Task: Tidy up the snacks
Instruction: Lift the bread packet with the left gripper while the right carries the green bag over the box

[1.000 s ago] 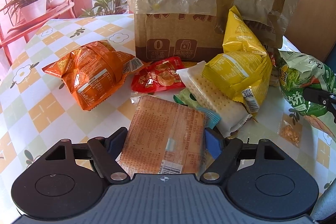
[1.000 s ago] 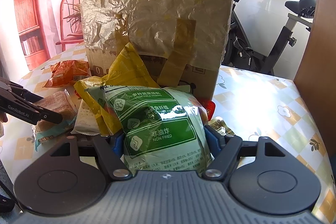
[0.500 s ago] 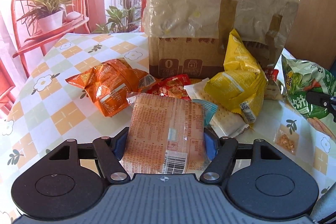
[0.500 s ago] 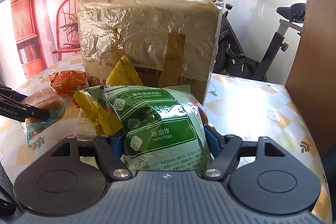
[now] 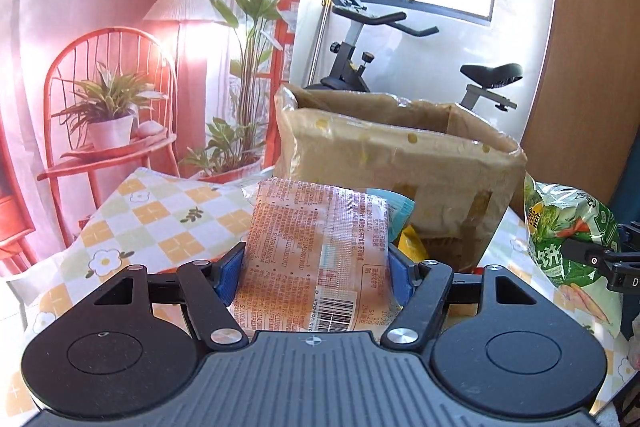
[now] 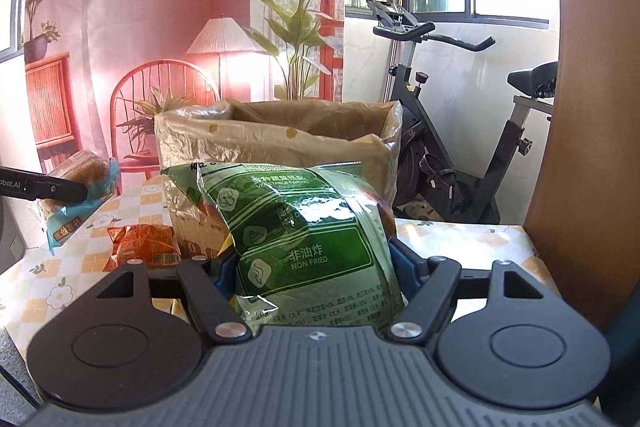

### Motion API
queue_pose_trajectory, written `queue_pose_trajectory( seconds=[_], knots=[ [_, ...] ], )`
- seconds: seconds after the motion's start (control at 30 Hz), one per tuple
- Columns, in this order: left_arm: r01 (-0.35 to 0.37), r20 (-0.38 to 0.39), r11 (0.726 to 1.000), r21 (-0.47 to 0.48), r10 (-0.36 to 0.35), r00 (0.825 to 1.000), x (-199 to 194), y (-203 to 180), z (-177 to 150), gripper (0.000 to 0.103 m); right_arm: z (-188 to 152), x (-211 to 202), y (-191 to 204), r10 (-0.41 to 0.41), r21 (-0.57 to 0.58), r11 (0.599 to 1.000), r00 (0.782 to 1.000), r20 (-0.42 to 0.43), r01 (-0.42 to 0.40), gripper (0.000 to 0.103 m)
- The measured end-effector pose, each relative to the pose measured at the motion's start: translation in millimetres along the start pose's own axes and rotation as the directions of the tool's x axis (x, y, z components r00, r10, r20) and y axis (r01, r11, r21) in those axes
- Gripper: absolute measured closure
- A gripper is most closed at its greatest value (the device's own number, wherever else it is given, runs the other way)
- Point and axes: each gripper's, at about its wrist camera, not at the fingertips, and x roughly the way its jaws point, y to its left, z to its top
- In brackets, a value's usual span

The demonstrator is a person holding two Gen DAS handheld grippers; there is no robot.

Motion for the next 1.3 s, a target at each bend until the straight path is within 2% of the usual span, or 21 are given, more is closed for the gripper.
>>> queue_pose_trajectory(
  seconds=[0.2, 0.37, 0.47, 0.67, 0.83, 0.97, 1.03, 1.2, 1.3],
  knots=[
    [0.012, 0.097, 1.000, -0.005, -0.011, 0.995, -2.1, -9.2, 39.5, 0.031, 45.2, -6.6, -4.4, 0.021, 0.006, 1.000, 0.997, 0.070, -0.022, 0.029],
    [0.018, 0.138, 1.000, 0.000, -0.018, 0.990, 12.2, -20.6, 73.8, 0.031, 86.5, 11.4, -8.4, 0.047, -0.015, 0.999, 0.995, 0.089, -0.046, 0.029],
    [0.029, 0.136, 1.000, -0.003, -0.029, 0.990, 27.9, -22.9, 95.6, 0.031, 115.4, 34.7, -12.9, 0.062, 0.009, 0.998, 0.994, 0.089, -0.063, 0.029],
    [0.018, 0.108, 1.000, 0.005, -0.019, 0.994, 78.3, -26.7, 137.0, 0.031, 163.5, 95.4, -24.4, 0.098, 0.162, 0.981, 0.992, 0.079, -0.110, 0.029],
    [0.011, 0.062, 0.999, 0.041, -0.014, 0.998, 120.3, -32.5, 153.1, 0.031, 176.3, 151.9, -34.3, 0.114, 0.327, 0.939, 0.993, -0.018, -0.102, 0.029],
    [0.007, 0.012, 0.998, 0.060, -0.008, 1.000, 149.6, -34.0, 156.3, 0.031, 175.0, 183.4, -42.3, 0.080, 0.406, 0.913, 0.989, -0.126, -0.022, 0.029],
    [0.007, -0.005, 0.998, 0.058, -0.007, 1.000, 158.6, -32.8, 154.3, 0.031, 171.0, 193.9, -46.0, 0.062, 0.427, 0.904, 0.981, -0.186, 0.024, 0.029],
    [0.012, -0.040, 0.999, 0.043, -0.010, 0.999, 174.4, -27.5, 148.5, 0.030, 161.0, 222.9, -56.1, 0.016, 0.479, 0.861, 0.932, -0.361, 0.170, 0.028],
    [0.029, -0.058, 0.999, 0.032, -0.027, 0.998, 182.1, -24.6, 149.6, 0.030, 159.3, 228.1, -57.9, -0.020, 0.457, 0.865, 0.925, -0.379, 0.206, 0.025]
  ],
)
